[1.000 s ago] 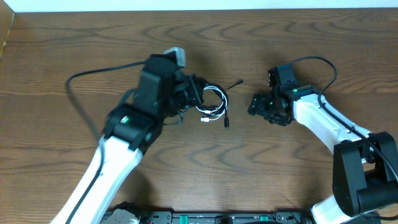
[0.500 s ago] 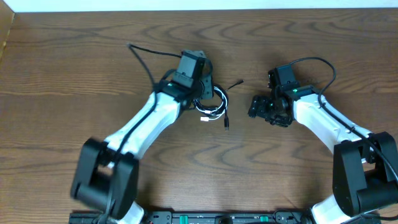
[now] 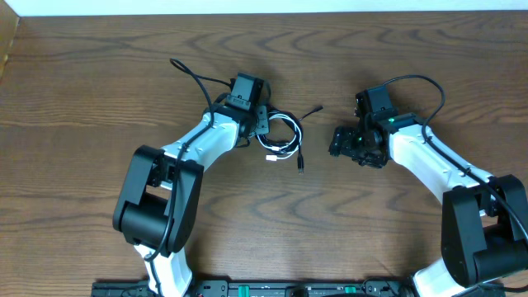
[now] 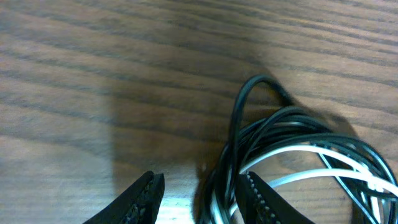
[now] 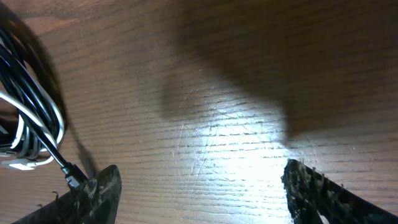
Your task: Untangle cables
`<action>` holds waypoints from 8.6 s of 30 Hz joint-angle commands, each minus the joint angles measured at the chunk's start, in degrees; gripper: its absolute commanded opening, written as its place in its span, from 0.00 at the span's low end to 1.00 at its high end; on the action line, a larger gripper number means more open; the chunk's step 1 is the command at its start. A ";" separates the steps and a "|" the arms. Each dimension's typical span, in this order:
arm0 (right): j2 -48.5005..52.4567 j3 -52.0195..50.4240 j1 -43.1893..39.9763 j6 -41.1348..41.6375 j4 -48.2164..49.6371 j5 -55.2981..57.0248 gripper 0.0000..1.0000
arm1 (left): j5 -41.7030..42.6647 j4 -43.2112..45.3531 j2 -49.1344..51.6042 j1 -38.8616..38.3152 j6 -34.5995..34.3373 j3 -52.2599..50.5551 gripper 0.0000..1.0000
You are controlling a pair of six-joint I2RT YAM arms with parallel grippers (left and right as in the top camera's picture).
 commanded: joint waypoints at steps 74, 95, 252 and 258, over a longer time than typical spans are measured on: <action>-9.99 0.02 -0.04 1.97 -9.92 17.33 0.59 | 58.58 -1.01 -28.55 0.00 -4.11 1.16 0.07; -10.12 0.02 -0.07 1.16 -10.99 12.59 0.67 | 22.03 4.92 -8.81 -6.60 -2.19 0.98 0.60; -4.22 0.07 -8.41 2.54 2.95 -18.71 0.01 | 44.70 0.63 -20.17 2.43 -11.63 1.49 0.07; -11.87 0.07 -15.30 -3.74 -6.69 -11.96 0.01 | 44.13 -8.98 -19.91 3.80 -0.07 1.01 0.07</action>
